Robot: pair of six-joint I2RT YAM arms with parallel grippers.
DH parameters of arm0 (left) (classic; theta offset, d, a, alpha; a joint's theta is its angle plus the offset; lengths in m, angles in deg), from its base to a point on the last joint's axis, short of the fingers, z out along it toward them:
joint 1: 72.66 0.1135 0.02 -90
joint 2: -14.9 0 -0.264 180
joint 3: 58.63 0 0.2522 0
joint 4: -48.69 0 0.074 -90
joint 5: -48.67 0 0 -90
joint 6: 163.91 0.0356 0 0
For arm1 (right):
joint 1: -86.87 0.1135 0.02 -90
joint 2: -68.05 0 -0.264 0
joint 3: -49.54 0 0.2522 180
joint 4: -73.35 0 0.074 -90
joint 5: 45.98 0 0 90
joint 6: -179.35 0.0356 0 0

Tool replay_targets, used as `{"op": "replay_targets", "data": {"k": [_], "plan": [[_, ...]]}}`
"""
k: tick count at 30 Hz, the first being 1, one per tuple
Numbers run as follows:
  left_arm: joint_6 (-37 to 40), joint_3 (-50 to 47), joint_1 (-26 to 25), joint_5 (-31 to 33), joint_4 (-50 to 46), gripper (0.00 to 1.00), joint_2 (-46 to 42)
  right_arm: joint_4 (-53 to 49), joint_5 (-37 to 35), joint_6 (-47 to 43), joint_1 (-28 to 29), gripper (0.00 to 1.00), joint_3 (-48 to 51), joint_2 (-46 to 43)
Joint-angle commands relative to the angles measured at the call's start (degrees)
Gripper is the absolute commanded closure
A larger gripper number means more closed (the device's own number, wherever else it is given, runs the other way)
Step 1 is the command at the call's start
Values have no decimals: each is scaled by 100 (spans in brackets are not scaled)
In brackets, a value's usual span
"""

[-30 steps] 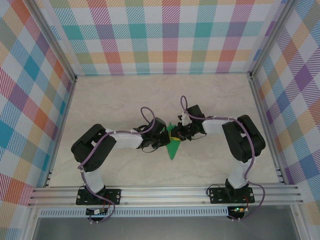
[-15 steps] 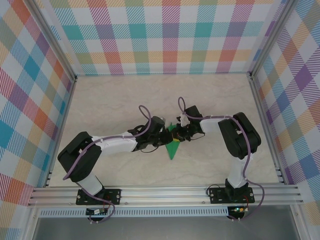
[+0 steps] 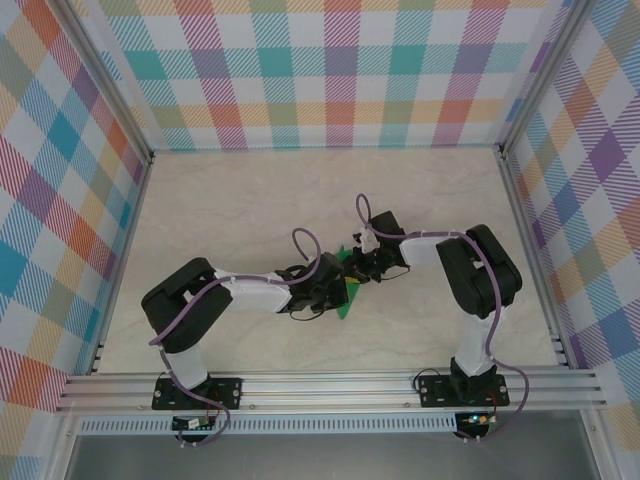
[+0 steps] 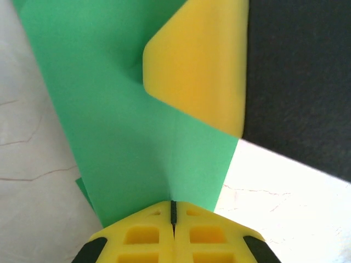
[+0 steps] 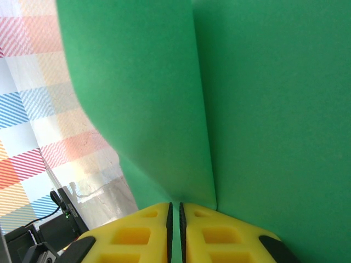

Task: Fold a paper plane with a square sheet of paper (pick it up from the middle)
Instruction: Fourth fold the wing at the center of the table.

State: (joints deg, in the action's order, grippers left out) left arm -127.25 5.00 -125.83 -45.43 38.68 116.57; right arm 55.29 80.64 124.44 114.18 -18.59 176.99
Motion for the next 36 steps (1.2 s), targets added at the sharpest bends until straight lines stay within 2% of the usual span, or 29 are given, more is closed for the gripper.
{"op": "replay_targets", "data": {"k": [1,7,15,36], "plan": [[-241,-183,-78,494,-360,100,160,-218,-168,-126,66,85,-62,84],[-517,-669,-140,656,-118,100,169,-340,-217,-213,82,85,-228,131],[-537,-959,-159,705,-37,100,73,-777,-898,-301,93,84,-656,361],[-625,-1138,-159,714,92,100,108,-1319,-1192,-531,64,83,-1667,646]]}}
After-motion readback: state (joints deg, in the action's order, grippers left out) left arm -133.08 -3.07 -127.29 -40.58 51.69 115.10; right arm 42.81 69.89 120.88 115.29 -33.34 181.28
